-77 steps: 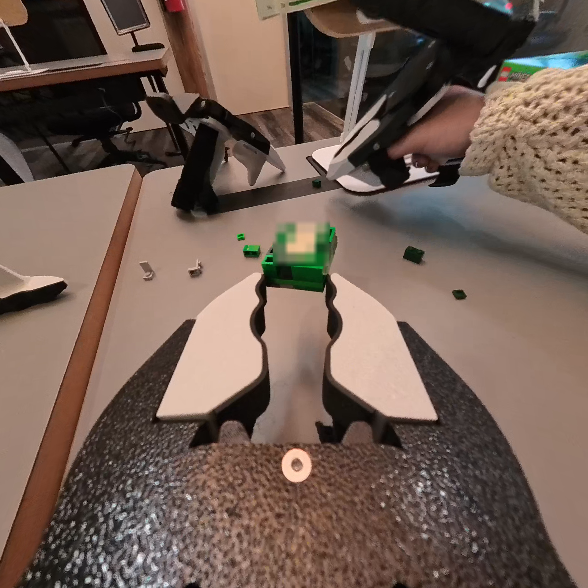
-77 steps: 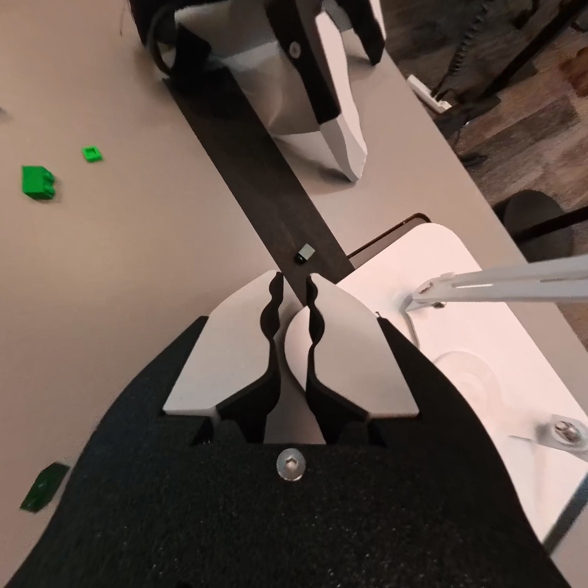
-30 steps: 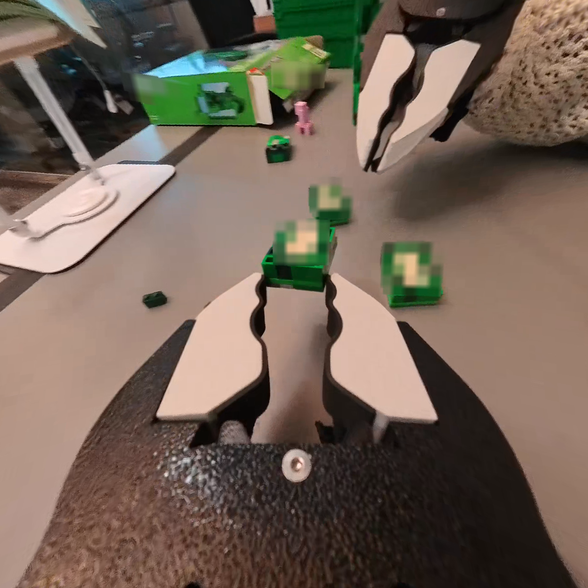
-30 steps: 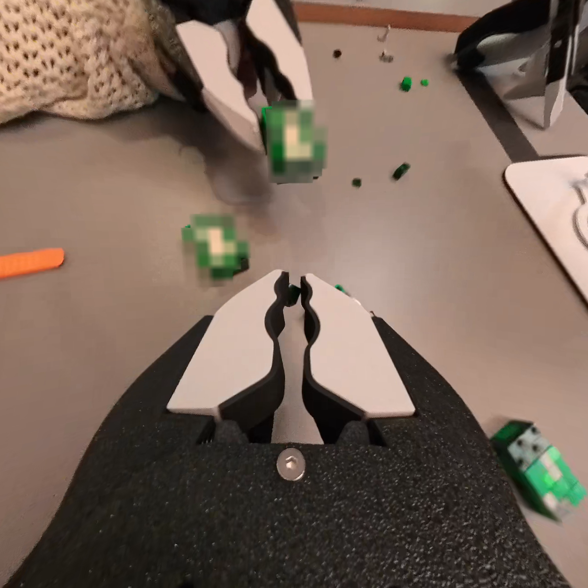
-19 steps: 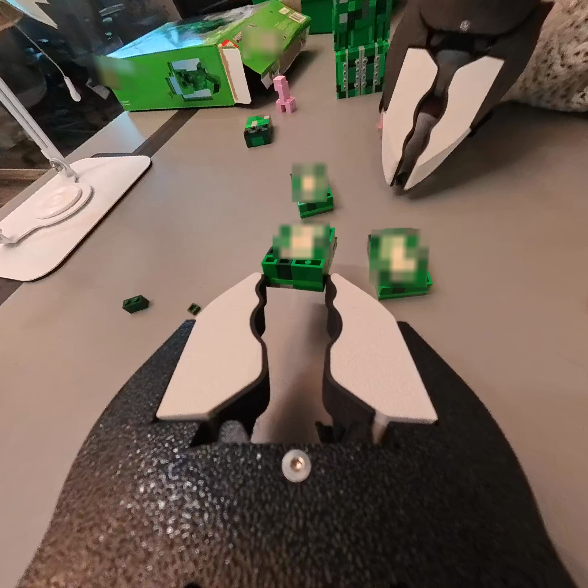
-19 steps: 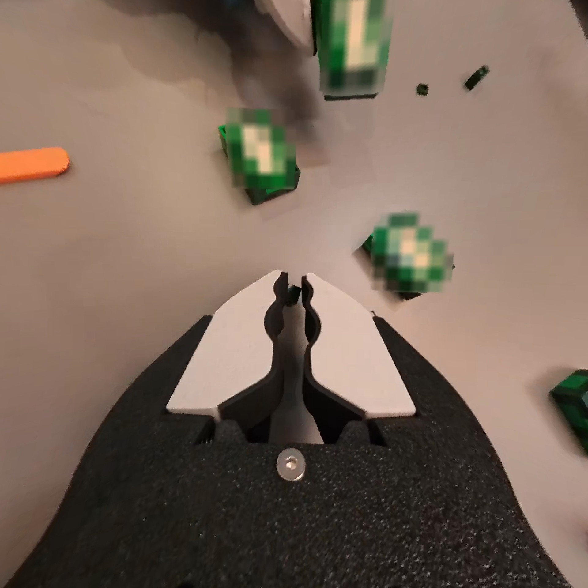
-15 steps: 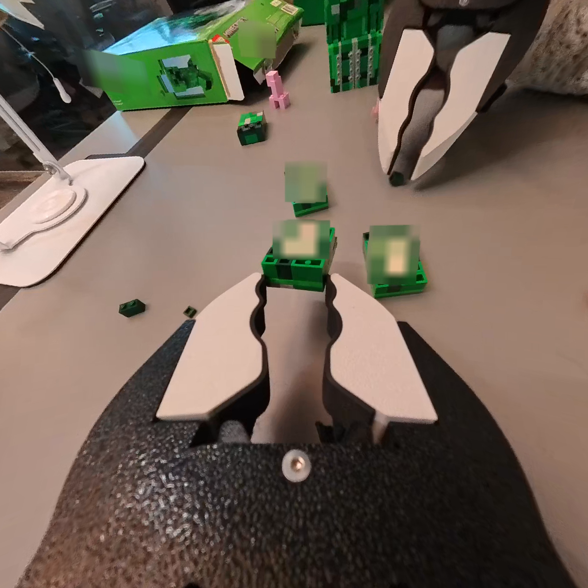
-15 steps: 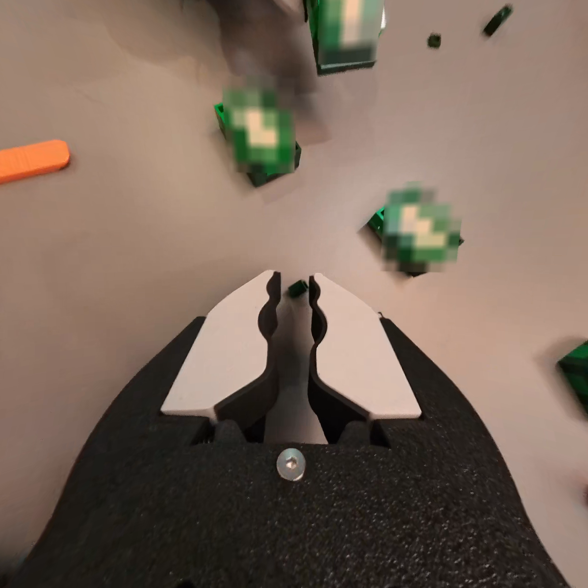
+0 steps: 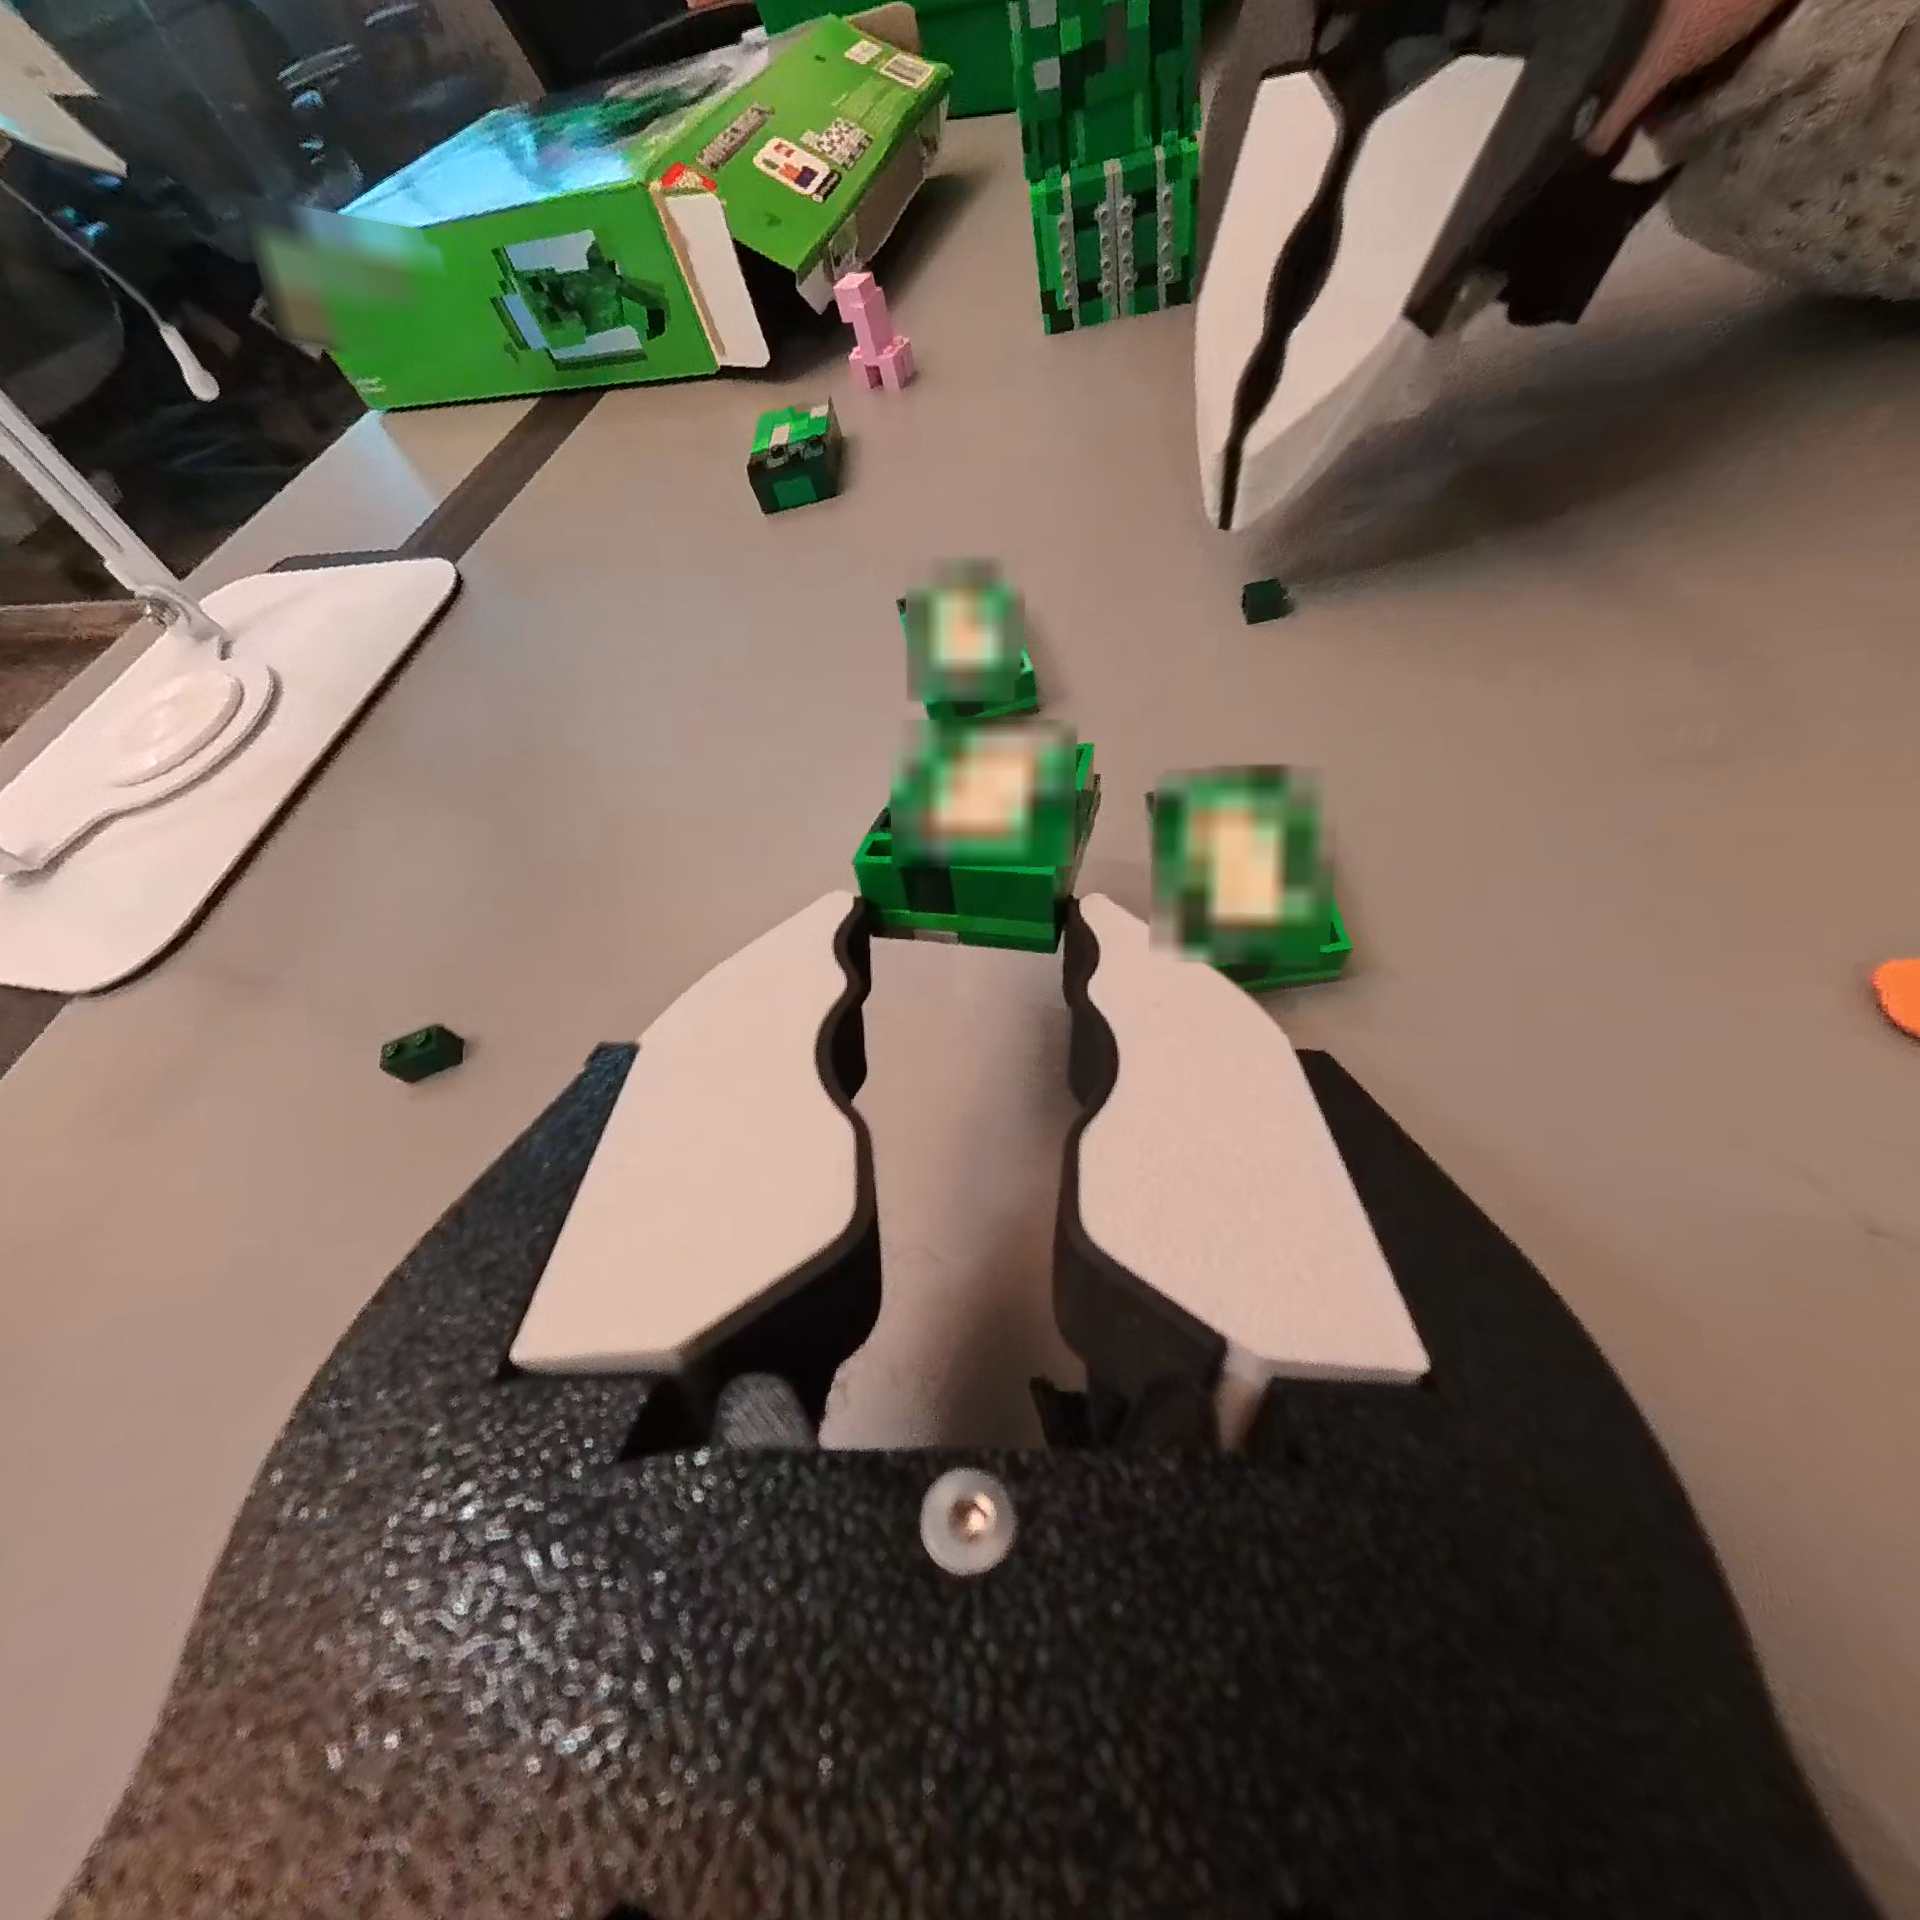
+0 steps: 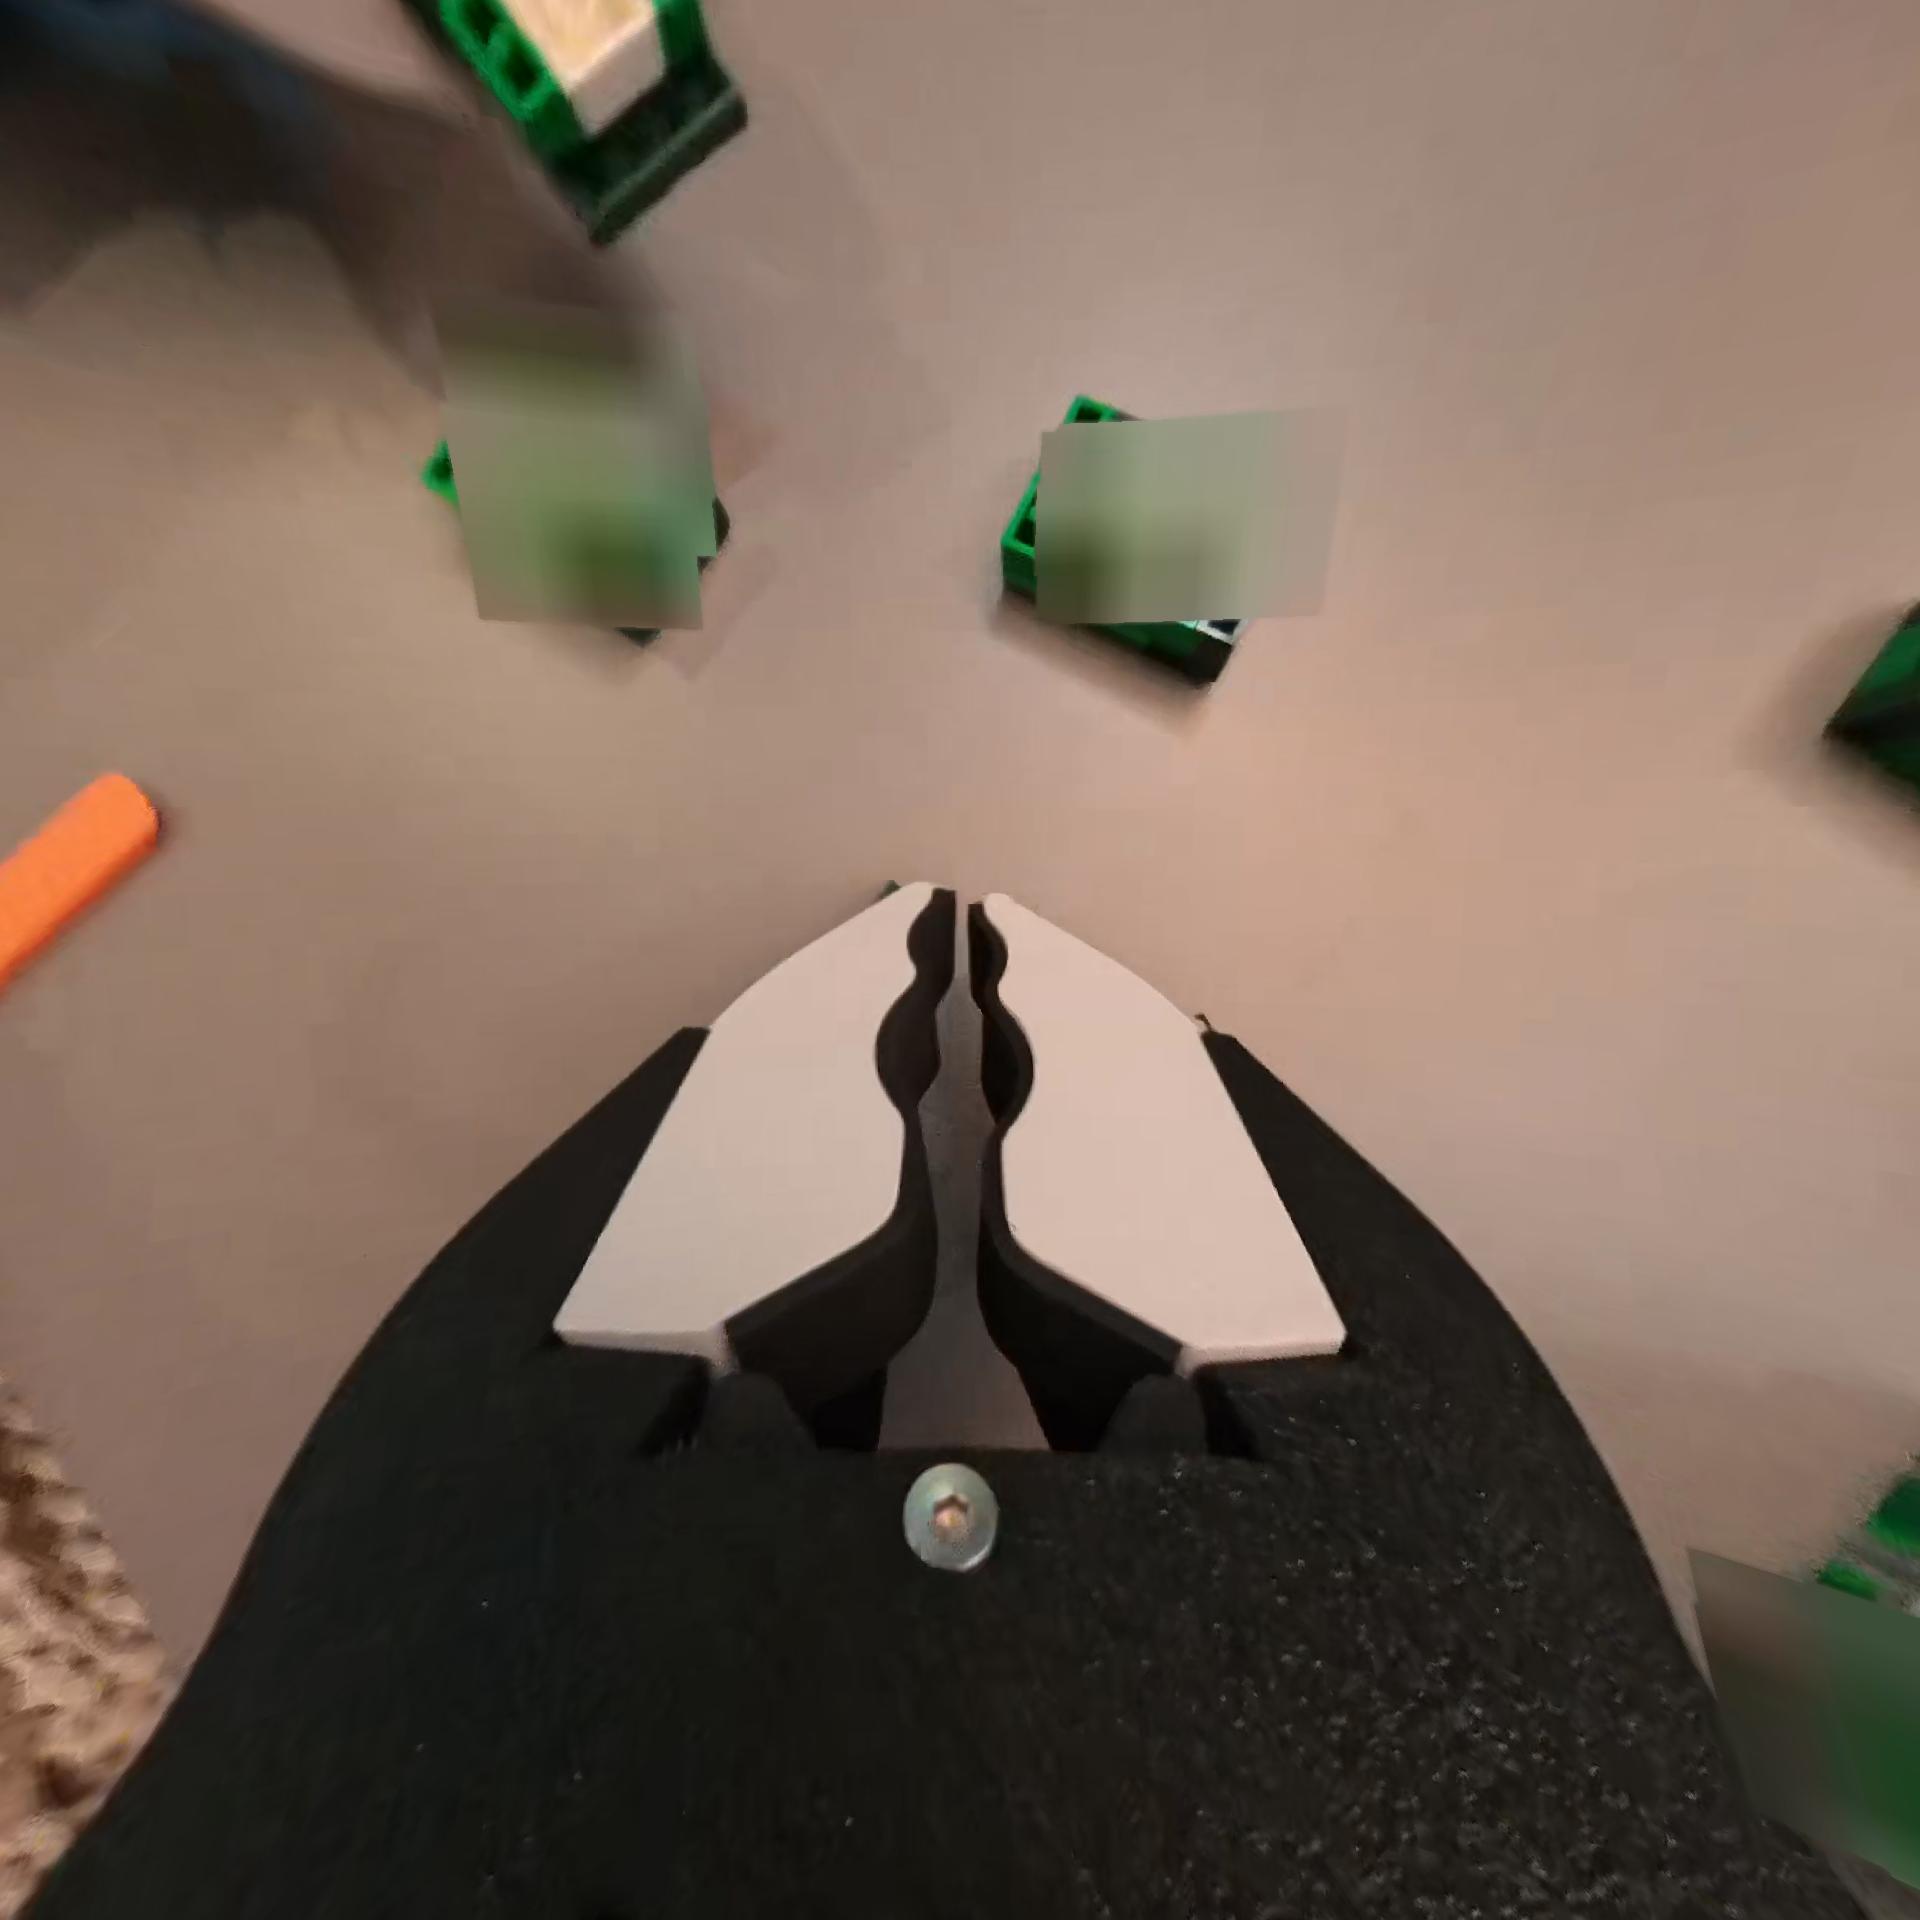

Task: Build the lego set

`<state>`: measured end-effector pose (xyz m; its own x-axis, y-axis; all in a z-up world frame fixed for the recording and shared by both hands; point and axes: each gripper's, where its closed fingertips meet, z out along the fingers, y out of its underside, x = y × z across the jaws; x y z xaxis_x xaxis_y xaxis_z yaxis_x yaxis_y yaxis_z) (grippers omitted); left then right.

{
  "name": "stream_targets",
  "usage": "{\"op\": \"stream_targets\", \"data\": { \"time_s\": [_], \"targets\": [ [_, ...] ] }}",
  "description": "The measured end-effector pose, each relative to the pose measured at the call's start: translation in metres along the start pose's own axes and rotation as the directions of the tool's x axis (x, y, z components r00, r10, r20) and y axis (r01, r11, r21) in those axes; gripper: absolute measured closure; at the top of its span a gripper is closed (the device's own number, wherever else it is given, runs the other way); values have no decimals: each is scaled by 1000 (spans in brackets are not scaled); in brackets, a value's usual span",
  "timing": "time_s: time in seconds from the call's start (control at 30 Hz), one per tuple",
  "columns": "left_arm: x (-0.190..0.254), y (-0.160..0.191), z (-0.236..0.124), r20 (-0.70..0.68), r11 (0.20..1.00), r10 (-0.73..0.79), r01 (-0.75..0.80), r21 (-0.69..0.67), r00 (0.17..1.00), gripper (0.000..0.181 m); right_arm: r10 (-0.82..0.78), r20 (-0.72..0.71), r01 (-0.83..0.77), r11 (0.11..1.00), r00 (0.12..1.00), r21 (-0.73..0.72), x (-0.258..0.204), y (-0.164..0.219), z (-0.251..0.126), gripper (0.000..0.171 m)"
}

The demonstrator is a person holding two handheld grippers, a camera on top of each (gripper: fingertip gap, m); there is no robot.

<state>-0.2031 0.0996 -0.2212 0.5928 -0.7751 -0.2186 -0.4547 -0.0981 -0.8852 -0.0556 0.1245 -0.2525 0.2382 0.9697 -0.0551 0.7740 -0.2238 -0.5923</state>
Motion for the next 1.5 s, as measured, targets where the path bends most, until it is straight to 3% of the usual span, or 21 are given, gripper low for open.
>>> {"op": "stream_targets", "data": {
  "time_s": [0.1,0.4,0.7,1.17,1.5],
  "targets": [
    [4,-2,2,-6,1000,22,-22,-8,1000,146,97,16,-97,995,995,-9,-4,-5,0,162],
    [9,-2,6,-19,999,37,-37,-14,999,146,62,-47,-68,988,997,-141,-8,7,12,158],
    [10,-2,7,-24,1000,29,-29,-8,999,146,76,-8,-77,992,997,-102,-9,2,8,171],
    [18,1,13,-54,998,47,-48,-27,997,146,-16,-133,-1,992,991,-128,6,1,-14,163],
    [17,-2,11,-44,999,50,-51,-19,998,146,-77,-50,62,964,996,-258,-11,19,-3,153]
  ]
}}
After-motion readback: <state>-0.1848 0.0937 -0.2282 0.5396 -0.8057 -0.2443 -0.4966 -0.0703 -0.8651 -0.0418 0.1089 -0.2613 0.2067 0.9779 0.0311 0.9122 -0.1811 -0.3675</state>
